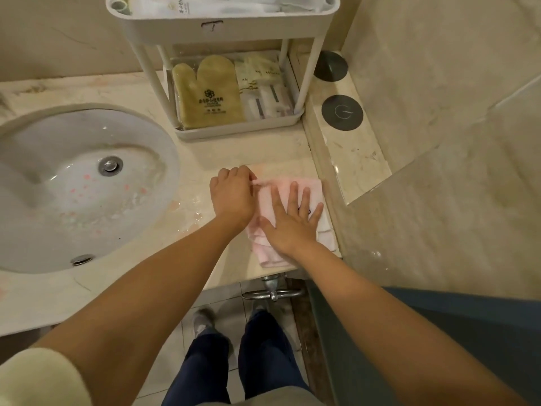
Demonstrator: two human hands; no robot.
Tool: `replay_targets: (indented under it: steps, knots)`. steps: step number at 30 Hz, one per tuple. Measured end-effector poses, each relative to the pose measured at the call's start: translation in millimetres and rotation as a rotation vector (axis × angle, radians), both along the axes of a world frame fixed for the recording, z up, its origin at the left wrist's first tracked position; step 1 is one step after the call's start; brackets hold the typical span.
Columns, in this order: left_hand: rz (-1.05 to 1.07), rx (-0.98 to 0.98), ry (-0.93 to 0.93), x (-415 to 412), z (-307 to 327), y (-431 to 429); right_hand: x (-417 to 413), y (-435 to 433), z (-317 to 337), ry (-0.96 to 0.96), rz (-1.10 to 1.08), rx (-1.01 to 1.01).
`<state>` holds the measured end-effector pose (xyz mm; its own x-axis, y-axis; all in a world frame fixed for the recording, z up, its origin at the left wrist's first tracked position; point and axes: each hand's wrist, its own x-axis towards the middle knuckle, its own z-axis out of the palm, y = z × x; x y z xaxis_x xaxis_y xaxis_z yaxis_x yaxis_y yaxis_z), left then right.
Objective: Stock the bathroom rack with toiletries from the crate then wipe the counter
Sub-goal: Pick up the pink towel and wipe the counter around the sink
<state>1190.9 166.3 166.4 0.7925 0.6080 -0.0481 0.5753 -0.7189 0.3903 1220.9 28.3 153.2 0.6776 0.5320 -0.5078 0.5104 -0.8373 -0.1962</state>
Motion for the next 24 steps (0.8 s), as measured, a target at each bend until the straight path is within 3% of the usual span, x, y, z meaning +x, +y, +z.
replay_targets:
  steps: [9,24]
  knots:
    - [0.142,-0.073,-0.033,27,8,21,32,31,-4,0.001,0.047,-0.002]
    - [0.420,-0.128,0.000,-8,12,87,69,110,1,-0.029,0.456,0.051]
